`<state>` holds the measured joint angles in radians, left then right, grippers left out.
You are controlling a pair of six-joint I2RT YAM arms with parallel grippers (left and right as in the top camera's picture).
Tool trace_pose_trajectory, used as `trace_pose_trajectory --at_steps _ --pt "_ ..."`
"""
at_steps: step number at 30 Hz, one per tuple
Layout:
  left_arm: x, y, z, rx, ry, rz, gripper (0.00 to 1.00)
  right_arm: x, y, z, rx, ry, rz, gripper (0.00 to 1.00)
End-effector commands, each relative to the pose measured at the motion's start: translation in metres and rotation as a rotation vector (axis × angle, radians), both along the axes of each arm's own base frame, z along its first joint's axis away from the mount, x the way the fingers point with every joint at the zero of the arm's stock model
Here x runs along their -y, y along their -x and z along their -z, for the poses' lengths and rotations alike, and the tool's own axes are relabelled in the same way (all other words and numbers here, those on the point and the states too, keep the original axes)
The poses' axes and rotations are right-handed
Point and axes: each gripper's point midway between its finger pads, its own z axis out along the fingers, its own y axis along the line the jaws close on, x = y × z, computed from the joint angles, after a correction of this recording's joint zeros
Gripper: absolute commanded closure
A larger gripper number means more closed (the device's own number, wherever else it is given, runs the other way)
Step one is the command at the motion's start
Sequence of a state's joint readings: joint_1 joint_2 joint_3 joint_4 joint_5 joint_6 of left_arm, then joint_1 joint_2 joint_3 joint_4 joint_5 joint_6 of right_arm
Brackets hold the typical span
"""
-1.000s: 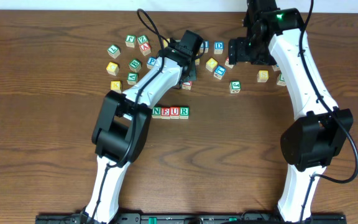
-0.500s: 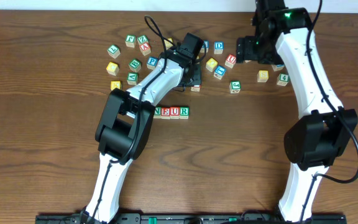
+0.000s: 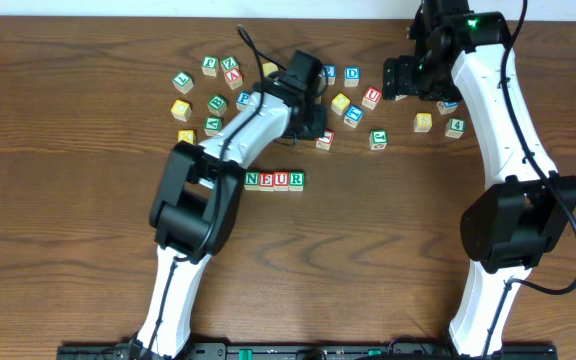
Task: Spell out NEURIPS
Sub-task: 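Retract the left arm to the left edge and lower the right gripper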
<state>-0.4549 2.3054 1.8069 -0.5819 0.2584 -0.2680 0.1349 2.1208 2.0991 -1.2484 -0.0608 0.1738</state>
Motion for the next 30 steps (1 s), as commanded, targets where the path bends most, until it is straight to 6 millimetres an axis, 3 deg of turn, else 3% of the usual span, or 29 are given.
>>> trace_pose_trajectory --at_steps 1,9,12,15,18,22,26,30 --pt "-0.024 -0.015 -0.06 0.093 0.037 -0.038 0.92 -0.012 -0.005 -0.002 0.018 -0.053 -0.068 0.11" --pt "-0.139 -0.026 -0.167 0.254 -0.044 -0.289 0.92 -0.062 -0.012 -0.001 0.096 -0.078 -0.322 0.11" --pt "-0.179 -0.018 -0.205 0.301 -0.039 -0.367 0.92 -0.089 -0.011 0.014 0.101 -0.049 -0.467 0.11" --pt "-0.214 -0.008 -0.229 0.325 -0.042 -0.438 0.92 -0.11 -0.009 0.038 0.081 0.003 -0.567 0.11" --pt "-0.238 0.0 -0.235 0.317 -0.052 -0.486 0.87 -0.118 -0.009 0.069 0.04 0.089 -0.604 0.14" --pt "-0.255 0.009 -0.228 0.271 -0.07 -0.52 0.87 -0.134 0.001 0.104 -0.019 0.113 -0.708 0.18" --pt "-0.257 0.013 -0.225 0.25 -0.077 -0.523 0.87 -0.144 0.006 0.122 -0.044 0.121 -0.758 0.21" --pt "-0.257 0.013 -0.225 0.249 -0.077 -0.523 0.87 -0.148 0.008 0.126 -0.047 0.123 -0.779 0.2"
